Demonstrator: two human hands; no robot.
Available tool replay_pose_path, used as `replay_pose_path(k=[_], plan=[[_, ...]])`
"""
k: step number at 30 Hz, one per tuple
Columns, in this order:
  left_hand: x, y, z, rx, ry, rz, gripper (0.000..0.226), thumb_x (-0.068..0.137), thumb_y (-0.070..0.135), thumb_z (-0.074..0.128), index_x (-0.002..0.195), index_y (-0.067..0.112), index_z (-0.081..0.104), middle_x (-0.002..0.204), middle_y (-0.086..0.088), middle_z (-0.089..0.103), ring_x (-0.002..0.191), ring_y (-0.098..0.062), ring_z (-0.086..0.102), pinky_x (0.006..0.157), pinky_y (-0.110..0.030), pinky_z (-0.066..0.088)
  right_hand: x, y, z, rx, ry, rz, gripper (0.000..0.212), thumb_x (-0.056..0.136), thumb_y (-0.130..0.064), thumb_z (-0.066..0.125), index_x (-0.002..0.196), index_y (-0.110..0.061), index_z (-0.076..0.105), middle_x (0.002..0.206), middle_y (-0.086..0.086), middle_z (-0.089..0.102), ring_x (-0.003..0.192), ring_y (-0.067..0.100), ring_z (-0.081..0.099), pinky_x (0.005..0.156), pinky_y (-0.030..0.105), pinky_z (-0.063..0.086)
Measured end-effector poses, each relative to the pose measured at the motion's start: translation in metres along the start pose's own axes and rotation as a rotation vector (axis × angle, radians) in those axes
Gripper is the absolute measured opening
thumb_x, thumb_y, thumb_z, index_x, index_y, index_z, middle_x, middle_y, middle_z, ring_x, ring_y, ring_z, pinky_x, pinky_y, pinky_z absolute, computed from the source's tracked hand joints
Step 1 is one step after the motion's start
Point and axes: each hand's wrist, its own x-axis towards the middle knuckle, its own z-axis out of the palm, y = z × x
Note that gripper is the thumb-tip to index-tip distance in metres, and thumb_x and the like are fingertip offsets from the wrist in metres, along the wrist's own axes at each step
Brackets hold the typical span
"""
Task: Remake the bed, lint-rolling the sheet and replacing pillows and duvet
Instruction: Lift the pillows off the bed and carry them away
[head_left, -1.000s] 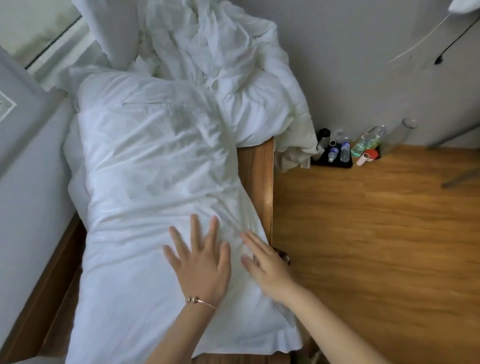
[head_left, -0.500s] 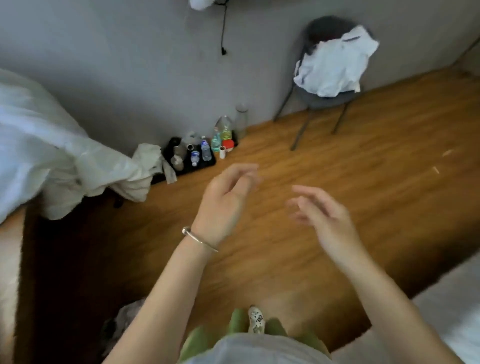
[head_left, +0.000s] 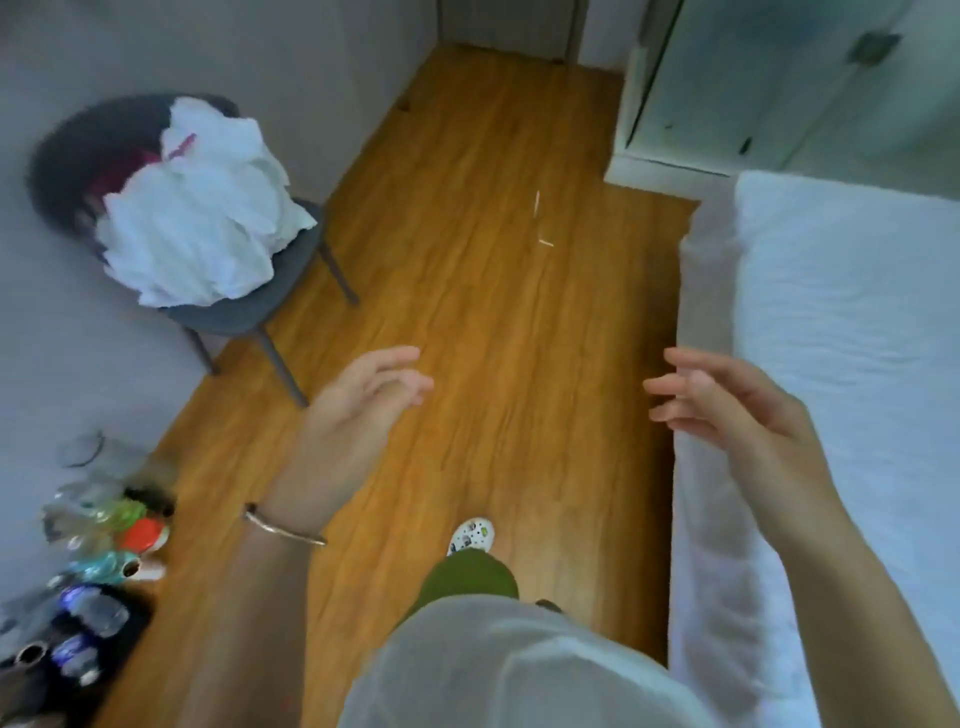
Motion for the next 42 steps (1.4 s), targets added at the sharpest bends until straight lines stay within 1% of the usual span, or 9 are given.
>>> replay_pose_path(k=[4,10,16,21,25,29,34,38,42], plan=[[0.157,0.067,0.052,0.034,-0.322,0.117,0.032,0.087,0.04,0.06,0.118,0.034,0.059,0.106,0.011,0.07,0.104,-0.005,0.062,0.091,-0.023,0.047,0.105,-0.029,-0.01,0.057,0.165,0.07,0.024,0.102,-0.018,0.047,0.112,-0.022,0.068,0.098,0.004,0.074,0.091,0.023,0.071,0.086,0.031,0.057],[0.347,0.112,0.146,0.063,-0.534,0.17,0.027,0.086,0.045,0.055,0.112,0.039,0.06,0.102,0.011,0.069,0.089,-0.001,0.064,0.079,-0.013,0.045,0.254,-0.016,-0.027,0.082,0.269,0.242,0.022,0.098,-0.018,0.053,0.115,-0.021,0.067,0.1,0.001,0.074,0.087,0.02,0.071,0.084,0.027,0.058],[0.541,0.1,0.23,0.145,-0.485,-0.033,0.021,0.096,0.027,0.05,0.113,0.032,0.061,0.099,0.014,0.07,0.084,0.0,0.064,0.068,-0.021,0.041,0.436,0.042,-0.075,0.037,0.408,0.375,0.019,0.095,-0.022,0.059,0.112,-0.026,0.067,0.096,-0.006,0.073,0.089,0.016,0.07,0.082,0.028,0.054],[0.691,0.149,0.245,0.243,-0.552,-0.039,0.024,0.092,0.046,0.05,0.114,0.042,0.059,0.104,0.019,0.068,0.089,0.006,0.062,0.075,-0.02,0.041,0.622,0.027,-0.118,-0.007,0.376,0.334,0.018,0.097,-0.022,0.056,0.112,-0.023,0.066,0.099,-0.005,0.072,0.083,0.011,0.07,0.081,0.027,0.054],[0.815,0.17,0.26,0.235,-0.457,-0.048,0.016,0.097,0.036,0.051,0.109,0.037,0.061,0.1,0.016,0.07,0.088,0.003,0.063,0.079,-0.022,0.045,0.78,0.02,-0.128,0.002,0.277,0.26,0.02,0.097,-0.025,0.058,0.115,-0.025,0.067,0.1,-0.009,0.072,0.09,0.009,0.069,0.081,0.025,0.051],[0.96,0.186,0.319,0.273,-0.476,0.009,0.022,0.094,0.043,0.049,0.113,0.037,0.06,0.099,0.018,0.07,0.089,0.003,0.063,0.082,-0.028,0.047,0.912,0.03,-0.131,0.048,0.217,0.214,0.021,0.096,-0.02,0.059,0.115,-0.021,0.067,0.096,-0.009,0.073,0.09,0.006,0.068,0.081,0.02,0.054],[1.1,0.271,0.456,0.315,-0.794,0.192,0.029,0.1,0.038,0.04,0.123,0.031,0.057,0.105,0.017,0.067,0.09,0.006,0.061,0.078,-0.02,0.044,1.024,0.028,-0.191,0.103,0.461,0.266,0.021,0.098,-0.019,0.057,0.117,-0.018,0.066,0.096,-0.008,0.073,0.088,0.009,0.07,0.08,0.024,0.057],[1.159,0.338,0.582,0.292,-1.008,0.262,0.025,0.099,0.036,0.044,0.118,0.033,0.061,0.101,0.017,0.069,0.092,0.004,0.062,0.077,-0.015,0.044,1.078,0.032,-0.286,0.128,0.687,0.293,0.02,0.098,-0.021,0.056,0.115,-0.02,0.066,0.096,-0.007,0.074,0.087,0.01,0.07,0.078,0.022,0.057],[1.187,0.355,0.722,0.279,-1.199,0.282,0.027,0.101,0.033,0.042,0.117,0.027,0.063,0.1,0.013,0.07,0.09,0.001,0.064,0.077,-0.014,0.045,1.104,0.081,-0.373,0.211,0.979,0.368,0.017,0.096,-0.021,0.057,0.109,-0.023,0.069,0.096,-0.002,0.074,0.085,0.015,0.071,0.082,0.03,0.054]])
